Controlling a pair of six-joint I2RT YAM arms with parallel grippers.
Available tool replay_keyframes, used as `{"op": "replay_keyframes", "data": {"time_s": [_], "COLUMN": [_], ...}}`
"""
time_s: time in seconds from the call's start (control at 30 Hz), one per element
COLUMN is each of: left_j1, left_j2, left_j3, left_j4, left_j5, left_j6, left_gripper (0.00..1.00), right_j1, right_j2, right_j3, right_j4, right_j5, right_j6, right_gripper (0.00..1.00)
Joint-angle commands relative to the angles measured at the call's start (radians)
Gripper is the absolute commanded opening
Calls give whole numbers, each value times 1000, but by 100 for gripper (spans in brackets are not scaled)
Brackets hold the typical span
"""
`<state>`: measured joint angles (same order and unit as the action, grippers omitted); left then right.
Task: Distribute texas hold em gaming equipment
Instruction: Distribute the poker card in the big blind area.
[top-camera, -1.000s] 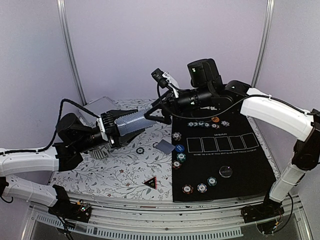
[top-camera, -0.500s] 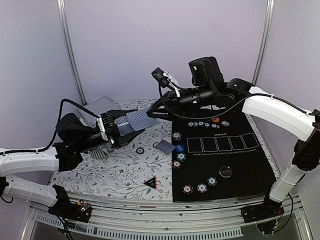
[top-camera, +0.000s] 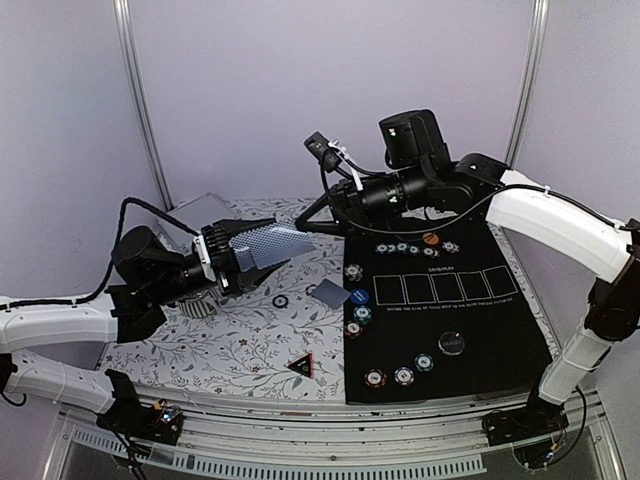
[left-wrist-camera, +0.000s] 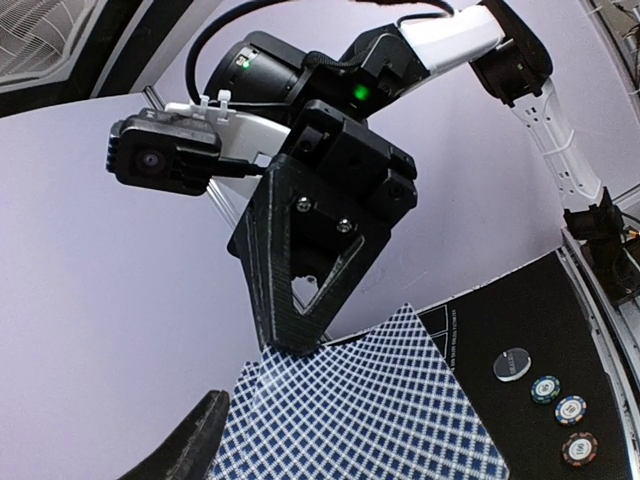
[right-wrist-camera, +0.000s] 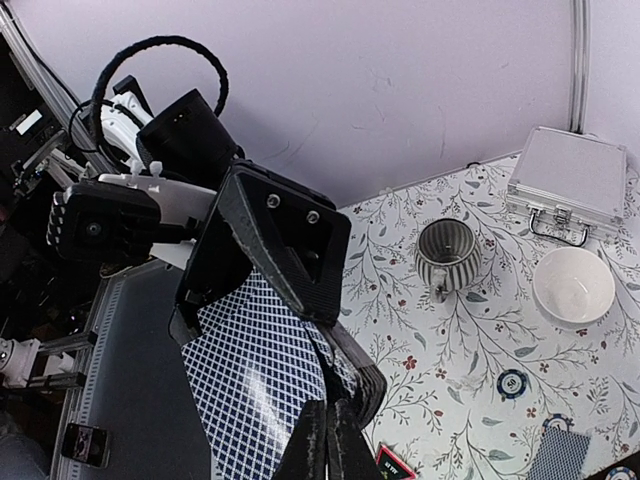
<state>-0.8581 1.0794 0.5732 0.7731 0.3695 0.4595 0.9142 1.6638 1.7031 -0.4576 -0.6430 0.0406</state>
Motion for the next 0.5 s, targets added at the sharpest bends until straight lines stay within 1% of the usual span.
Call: {"op": "replay_keyframes", "data": {"time_s": [0.0, 0.13, 0.27, 0.33, 0.43, 0.47], "left_j1": [5, 5, 5, 5, 5, 5], "left_j2": [-4, -3, -3, -3, -3, -2], "left_j3": [2, 4, 2, 2, 3, 2], "left_j4": [37, 38, 41, 42, 42, 43], "left_j5": [-12, -11, -12, -13, -15, -15], "left_j6": [-2, -4, -8, -8, -7, -7], "left_gripper": [56, 56, 56, 56, 56, 56], "right_j1": [-7, -13, -14, -14, -15, -14], "right_j2": [-19, -22, -16, -15, -11, -7], "right_j3": [31, 33, 35, 34, 28, 27], "right_j4": [-18, -20, -24, -30, -33, -34], "right_j5": [-24, -24, -17, -10, -20, -32], "right_j6": [19, 38, 61, 70, 88, 98], "right_gripper": [2, 3, 26, 33, 42, 44]}}
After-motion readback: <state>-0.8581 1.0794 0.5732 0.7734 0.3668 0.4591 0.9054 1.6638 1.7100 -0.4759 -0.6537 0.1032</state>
